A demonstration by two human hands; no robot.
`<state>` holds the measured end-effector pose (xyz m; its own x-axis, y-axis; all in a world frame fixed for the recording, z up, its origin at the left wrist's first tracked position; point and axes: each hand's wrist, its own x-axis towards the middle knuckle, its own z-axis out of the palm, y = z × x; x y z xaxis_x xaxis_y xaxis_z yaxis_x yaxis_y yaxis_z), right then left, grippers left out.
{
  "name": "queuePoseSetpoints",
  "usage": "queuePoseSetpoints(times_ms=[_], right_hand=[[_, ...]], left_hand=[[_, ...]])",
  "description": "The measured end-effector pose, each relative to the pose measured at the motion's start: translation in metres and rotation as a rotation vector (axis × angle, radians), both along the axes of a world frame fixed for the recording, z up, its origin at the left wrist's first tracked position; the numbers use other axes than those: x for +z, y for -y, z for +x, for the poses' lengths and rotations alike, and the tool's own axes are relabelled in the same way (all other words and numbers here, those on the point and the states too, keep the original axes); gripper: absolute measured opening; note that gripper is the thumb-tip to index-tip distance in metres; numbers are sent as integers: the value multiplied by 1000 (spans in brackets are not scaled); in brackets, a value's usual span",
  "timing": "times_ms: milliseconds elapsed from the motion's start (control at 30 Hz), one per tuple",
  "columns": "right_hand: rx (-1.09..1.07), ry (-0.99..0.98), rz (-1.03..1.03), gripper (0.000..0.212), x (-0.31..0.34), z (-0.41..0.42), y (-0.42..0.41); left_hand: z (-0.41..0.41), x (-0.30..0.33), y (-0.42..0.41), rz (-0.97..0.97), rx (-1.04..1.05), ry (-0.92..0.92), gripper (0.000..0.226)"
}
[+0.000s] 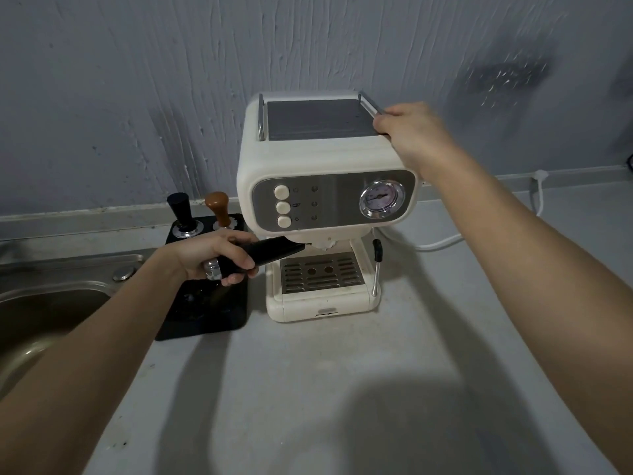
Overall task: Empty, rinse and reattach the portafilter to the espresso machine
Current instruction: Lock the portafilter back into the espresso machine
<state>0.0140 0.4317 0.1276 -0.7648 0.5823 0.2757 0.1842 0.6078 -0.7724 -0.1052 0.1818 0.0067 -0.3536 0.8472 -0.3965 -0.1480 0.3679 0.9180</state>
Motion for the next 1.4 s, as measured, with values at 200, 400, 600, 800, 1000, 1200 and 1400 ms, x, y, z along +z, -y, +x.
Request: queuePoseSetpoints(times_ms=[200, 400, 600, 800, 1000, 1200, 1400], right_hand=[[-3, 0, -37, 28, 2, 0, 0], [-4, -9, -44, 28, 1, 0, 1], [-4, -23, -55, 27, 1, -1, 1], [7, -26, -43, 29, 1, 0, 0], [13, -22, -52, 29, 1, 1, 1], [22, 9, -48, 14, 2, -4, 7], [51, 53, -16, 23, 5, -3, 4]], left_hand=[[-5, -2, 0, 0, -40, -16, 79], [-4, -1, 0, 24, -20, -4, 73], [-1, 4, -5, 82, 34, 15, 36], [13, -1, -5, 124, 131, 63, 43], [56, -2, -10, 159, 312, 79, 39], [119, -19, -46, 275, 697, 139, 16], [120, -9, -48, 172, 667, 236, 9]])
